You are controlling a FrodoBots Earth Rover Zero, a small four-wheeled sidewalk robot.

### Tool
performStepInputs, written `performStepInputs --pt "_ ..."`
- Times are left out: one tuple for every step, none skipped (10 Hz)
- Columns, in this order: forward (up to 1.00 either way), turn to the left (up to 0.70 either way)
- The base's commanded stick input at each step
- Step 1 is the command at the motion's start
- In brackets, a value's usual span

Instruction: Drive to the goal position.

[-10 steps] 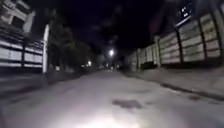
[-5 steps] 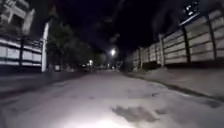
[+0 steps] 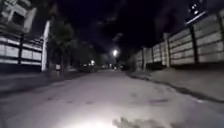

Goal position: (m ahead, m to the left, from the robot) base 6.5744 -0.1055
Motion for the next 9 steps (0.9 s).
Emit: performStepInputs --pt "0.7 0.0" --pt "0.7 0.0" --pt "0.7 0.0" --pt "0.7 0.0" --pt "0.7 0.0" --pt "0.7 0.0" --pt "0.7 0.0" --pt "0.7 0.0" --pt "0.7 0.0"
